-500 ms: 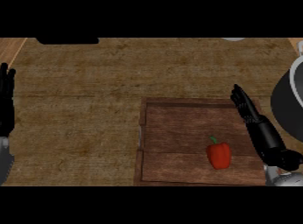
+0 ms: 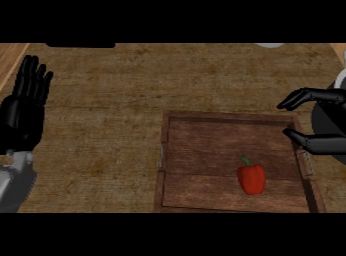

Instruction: Pick the bell pepper from the tray and place it in the pot

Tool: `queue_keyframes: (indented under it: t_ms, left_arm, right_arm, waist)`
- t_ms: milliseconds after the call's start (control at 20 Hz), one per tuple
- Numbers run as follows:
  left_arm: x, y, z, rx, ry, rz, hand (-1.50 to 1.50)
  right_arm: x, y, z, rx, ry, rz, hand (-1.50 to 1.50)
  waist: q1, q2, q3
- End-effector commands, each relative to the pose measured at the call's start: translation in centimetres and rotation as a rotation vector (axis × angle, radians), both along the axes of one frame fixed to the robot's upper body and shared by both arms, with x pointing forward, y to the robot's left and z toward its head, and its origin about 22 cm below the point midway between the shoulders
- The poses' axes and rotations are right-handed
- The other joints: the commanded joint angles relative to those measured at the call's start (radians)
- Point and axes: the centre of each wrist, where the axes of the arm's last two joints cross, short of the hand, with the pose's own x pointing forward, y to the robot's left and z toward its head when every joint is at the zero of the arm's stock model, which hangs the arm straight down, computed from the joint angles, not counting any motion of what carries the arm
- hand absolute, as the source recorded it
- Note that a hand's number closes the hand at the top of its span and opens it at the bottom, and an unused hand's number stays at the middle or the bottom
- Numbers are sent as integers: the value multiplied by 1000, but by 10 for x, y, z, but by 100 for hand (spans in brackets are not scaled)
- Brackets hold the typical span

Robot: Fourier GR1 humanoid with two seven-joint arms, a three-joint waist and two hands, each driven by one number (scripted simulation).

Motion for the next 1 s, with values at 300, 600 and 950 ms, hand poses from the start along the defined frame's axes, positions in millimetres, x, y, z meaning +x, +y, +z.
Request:
queue_keyframes:
  t_ms: [300, 600, 950]
  left_arm:
    - [6, -11, 0, 2, 27, -77, 0]
    - [13, -15, -11, -18, 40, -65, 0]
    - [5, 2, 1, -8, 23, -54, 0]
  right_arm:
    - [4, -85, -1, -160, -220, 292, -150]
    - [8, -68, 28, -487, -220, 345, -150]
    - [-8, -25, 19, -677, -202, 391, -150]
  waist:
    - [3, -2, 1]
    - [-10, -8, -2]
    - [-21, -15, -3]
